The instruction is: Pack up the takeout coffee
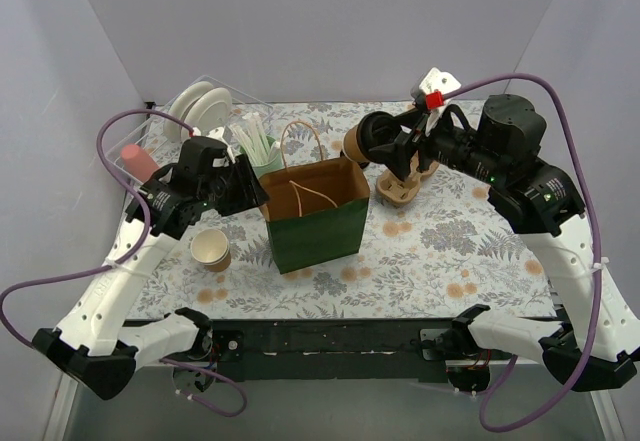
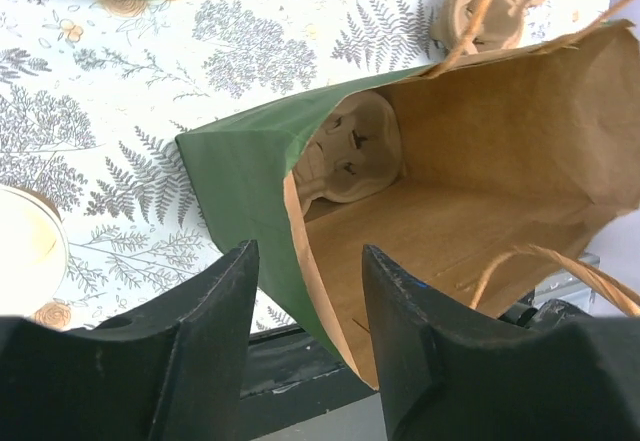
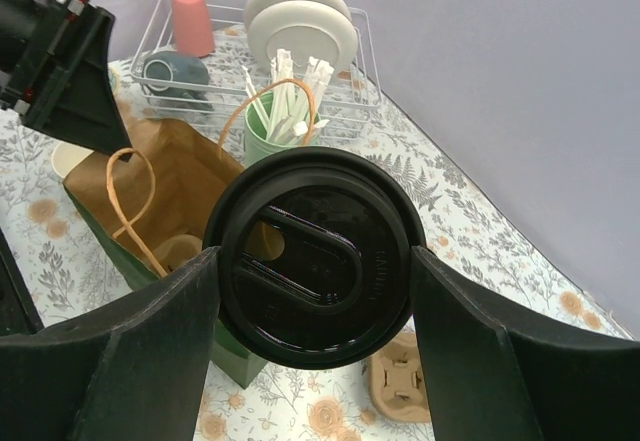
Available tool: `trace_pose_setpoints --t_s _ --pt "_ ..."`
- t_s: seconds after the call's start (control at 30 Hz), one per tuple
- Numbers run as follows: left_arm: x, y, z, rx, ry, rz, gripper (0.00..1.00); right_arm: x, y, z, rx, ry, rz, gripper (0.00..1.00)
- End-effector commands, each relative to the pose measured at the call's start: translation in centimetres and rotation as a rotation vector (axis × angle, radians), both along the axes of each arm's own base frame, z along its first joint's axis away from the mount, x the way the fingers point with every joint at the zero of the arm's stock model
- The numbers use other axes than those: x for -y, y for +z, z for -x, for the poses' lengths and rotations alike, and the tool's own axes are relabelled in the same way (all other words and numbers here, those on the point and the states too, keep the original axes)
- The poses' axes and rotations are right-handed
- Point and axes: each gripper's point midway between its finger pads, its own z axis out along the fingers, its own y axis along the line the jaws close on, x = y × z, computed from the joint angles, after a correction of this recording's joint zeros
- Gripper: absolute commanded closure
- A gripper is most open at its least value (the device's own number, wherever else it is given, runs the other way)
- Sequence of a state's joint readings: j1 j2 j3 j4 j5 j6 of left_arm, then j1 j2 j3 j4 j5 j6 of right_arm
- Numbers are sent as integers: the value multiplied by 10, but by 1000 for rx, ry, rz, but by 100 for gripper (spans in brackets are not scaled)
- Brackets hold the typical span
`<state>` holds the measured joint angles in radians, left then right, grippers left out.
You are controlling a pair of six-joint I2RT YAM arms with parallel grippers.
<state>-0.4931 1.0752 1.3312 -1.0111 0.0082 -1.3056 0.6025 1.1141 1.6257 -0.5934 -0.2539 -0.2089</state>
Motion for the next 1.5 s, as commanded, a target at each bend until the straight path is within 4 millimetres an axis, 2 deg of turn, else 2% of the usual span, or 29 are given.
trace_pose_setpoints --t_s 0.0,0.13,0.3,0.37,0.4,0.47,0.67,0.73,0.8,0.97,1.03,1.1,1.13,1.2,1.23,1.37,1.47 --pt "-5 -4 1 -43 43 -16 57 -11 18 7 69 83 -48 55" --pt "-2 -7 -2 -20 15 -20 67 -19 2 9 45 135 -18 55" --pt "5 -1 -6 61 -57 -10 91 -31 -15 6 34 186 17 57" --pt "6 4 -8 128 -86 -3 99 -39 -31 11 6 226 47 57" --pt "10 5 -5 145 -117 9 100 -41 -36 13 3 235 59 57" --pt "12 17 -6 223 -154 18 100 -43 -51 20 -25 248 86 57" --pt "24 20 5 345 -334 12 100 -50 -74 29 -30 250 181 57" --pt "28 22 9 378 -383 21 100 -49 -86 26 -21 223 224 57" --pt "29 32 9 462 -408 23 100 -51 -93 28 -10 226 243 57" --pt "38 25 10 517 -487 18 100 -67 -100 43 46 263 296 57" --pt "40 25 13 540 -519 19 100 -67 -112 38 66 226 337 57" --pt "42 27 14 569 -532 30 100 -66 -114 36 100 209 360 57" --pt "41 29 15 588 -535 29 100 -66 -122 36 101 213 378 57" --pt "41 27 15 593 -543 25 100 -67 -125 39 117 228 381 57" --pt "41 26 17 595 -549 21 100 -67 -133 41 110 236 392 57" --pt "39 22 19 607 -544 27 100 -78 -143 63 135 315 402 58" --pt "38 17 21 588 -538 24 100 -84 -141 75 160 343 392 58"
